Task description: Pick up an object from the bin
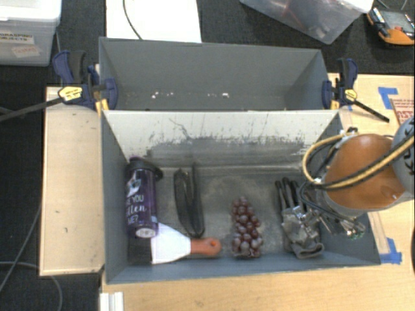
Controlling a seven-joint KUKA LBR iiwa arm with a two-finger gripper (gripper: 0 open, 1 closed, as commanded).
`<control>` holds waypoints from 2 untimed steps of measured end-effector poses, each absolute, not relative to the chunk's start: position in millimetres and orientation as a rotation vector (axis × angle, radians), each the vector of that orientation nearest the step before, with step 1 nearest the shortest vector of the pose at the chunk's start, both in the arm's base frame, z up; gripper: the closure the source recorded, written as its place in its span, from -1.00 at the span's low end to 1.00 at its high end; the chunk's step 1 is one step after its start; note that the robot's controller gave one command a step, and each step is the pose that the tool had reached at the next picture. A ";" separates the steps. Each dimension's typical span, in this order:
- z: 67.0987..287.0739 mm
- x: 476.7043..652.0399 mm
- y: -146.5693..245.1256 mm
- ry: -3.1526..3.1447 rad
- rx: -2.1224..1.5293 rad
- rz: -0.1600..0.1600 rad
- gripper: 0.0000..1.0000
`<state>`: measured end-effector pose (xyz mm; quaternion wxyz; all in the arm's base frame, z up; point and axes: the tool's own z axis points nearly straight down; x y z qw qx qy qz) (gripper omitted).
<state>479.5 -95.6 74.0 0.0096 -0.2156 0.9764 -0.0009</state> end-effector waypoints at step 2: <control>76.0 499.1 -147.1 3.037 -0.712 0.001 1.00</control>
Offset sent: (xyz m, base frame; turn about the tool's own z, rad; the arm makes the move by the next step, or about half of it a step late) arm 0.0189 -0.0521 0.0016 -0.0296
